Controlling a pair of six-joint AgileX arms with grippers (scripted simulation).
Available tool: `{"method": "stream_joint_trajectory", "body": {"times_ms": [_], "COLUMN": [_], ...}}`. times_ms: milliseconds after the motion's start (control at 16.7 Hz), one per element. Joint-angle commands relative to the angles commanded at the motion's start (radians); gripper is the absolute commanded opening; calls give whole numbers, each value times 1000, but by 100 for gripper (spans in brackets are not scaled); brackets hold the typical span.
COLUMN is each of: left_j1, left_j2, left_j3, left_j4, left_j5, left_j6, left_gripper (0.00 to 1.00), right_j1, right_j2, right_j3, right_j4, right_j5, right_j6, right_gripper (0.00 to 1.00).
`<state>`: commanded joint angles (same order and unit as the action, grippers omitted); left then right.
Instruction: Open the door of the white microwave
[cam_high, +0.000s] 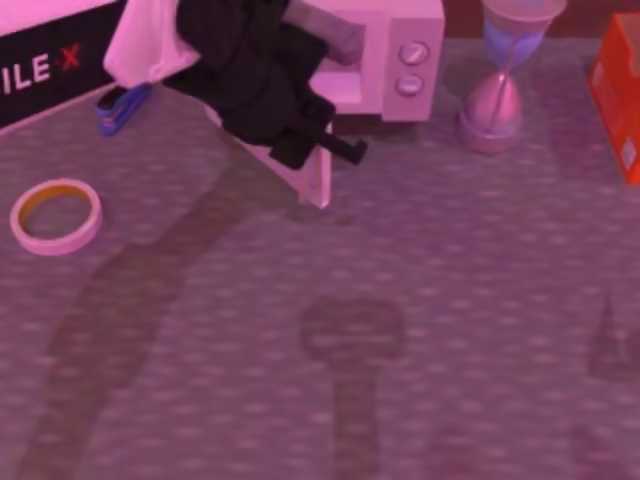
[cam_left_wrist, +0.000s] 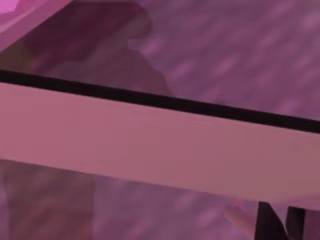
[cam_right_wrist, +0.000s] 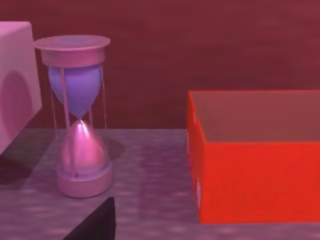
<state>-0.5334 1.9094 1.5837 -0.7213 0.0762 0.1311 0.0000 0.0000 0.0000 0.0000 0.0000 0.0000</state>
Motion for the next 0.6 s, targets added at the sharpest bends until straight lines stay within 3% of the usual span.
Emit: {"method": "stream_joint_trajectory", "body": {"times_ms": [180,600], "left_j1": [16,16], "left_j2": [-22,-22], "left_j3": [-28,-28], "left_j4": [4,4], "left_j5": [26,26], "left_j6": [47,47], "left_gripper": [0,0], "right_j1": [0,0], "right_j2": [0,0], "right_j3": [0,0], "right_j4": [0,0], "right_j5": [0,0], "right_j6": [0,0], "right_gripper": [100,100]}}
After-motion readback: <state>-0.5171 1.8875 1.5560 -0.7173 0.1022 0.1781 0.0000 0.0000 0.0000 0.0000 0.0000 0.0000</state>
